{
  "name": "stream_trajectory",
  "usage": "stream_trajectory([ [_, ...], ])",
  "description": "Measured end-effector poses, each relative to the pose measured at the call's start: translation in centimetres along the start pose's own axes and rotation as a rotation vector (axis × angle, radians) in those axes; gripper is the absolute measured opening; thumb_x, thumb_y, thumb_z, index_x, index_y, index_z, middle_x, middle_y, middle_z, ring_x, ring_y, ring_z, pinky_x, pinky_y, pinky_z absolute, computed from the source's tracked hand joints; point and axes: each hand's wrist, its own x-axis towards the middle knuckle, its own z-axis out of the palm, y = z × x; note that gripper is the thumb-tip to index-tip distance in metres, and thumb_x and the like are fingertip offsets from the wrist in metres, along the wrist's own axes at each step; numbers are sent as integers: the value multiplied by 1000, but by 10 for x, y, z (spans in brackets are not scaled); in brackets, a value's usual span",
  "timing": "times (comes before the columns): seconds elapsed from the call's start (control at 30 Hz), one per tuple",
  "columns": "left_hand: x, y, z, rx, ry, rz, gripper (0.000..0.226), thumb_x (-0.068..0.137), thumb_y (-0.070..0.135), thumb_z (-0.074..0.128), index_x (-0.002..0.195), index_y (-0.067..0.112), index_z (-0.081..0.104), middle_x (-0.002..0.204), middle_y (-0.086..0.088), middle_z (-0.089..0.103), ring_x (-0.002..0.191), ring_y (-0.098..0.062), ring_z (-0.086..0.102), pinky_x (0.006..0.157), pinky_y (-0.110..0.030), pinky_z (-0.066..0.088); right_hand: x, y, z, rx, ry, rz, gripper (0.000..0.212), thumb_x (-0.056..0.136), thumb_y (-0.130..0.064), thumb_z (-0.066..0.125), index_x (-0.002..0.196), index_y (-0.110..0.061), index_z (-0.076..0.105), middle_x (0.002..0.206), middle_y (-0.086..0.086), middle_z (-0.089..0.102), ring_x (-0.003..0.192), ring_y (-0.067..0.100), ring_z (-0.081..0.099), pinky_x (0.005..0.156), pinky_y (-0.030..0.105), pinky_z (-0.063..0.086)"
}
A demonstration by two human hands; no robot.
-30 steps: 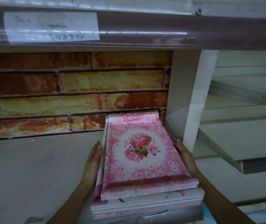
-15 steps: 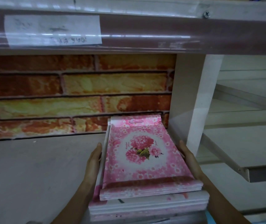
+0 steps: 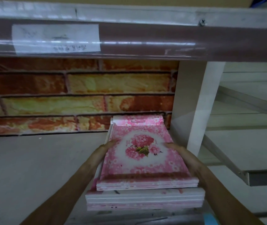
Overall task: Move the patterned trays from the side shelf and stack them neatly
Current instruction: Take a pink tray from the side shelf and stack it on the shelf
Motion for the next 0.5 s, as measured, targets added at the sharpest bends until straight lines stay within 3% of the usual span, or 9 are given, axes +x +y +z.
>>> stream_trajectory([
  [0.07, 0, -6, -1, 18, 82, 11, 60, 70, 45, 77, 117, 9, 69, 113, -20, 70, 106, -38, 67, 102, -50, 46, 2, 5, -4, 19, 19, 0, 47, 86, -32, 67, 127, -10, 58, 116, 21, 69, 108, 40, 66, 101, 51, 48],
  [0.17, -4, -12, -4, 81, 250, 75, 65, 60, 45, 78, 113, 8, 70, 101, -16, 75, 94, -34, 72, 94, -47, 53, 5, 8, -6, -14, 76, -47, 45, 83, -32, 70, 123, -12, 62, 109, 19, 73, 100, 38, 70, 96, 51, 52],
  [0.3, -26, -7, -1, 110, 390, 210, 49, 72, 39, 73, 114, 14, 68, 98, -10, 76, 88, -29, 74, 79, -40, 59, 11, 3, -2, -41, 100, -118, 52, 73, -38, 76, 121, -21, 65, 97, 12, 76, 87, 32, 74, 76, 42, 60],
  [0.4, -53, 3, 5, 150, 514, 312, 38, 79, 30, 73, 114, 16, 67, 94, -6, 77, 76, -17, 74, 56, -22, 55, 4, 4, 9, -30, 35, -174, 43, 75, -44, 76, 114, -28, 68, 100, 10, 76, 90, 32, 74, 86, 49, 57],
  [0.5, -87, 5, 10, 142, 588, 361, 29, 84, 23, 69, 112, 18, 67, 97, -8, 75, 71, -13, 72, 51, -18, 53, -6, 3, 23, -15, -5, -224, 29, 79, -34, 74, 107, -25, 72, 96, 9, 77, 86, 31, 74, 81, 44, 59],
])
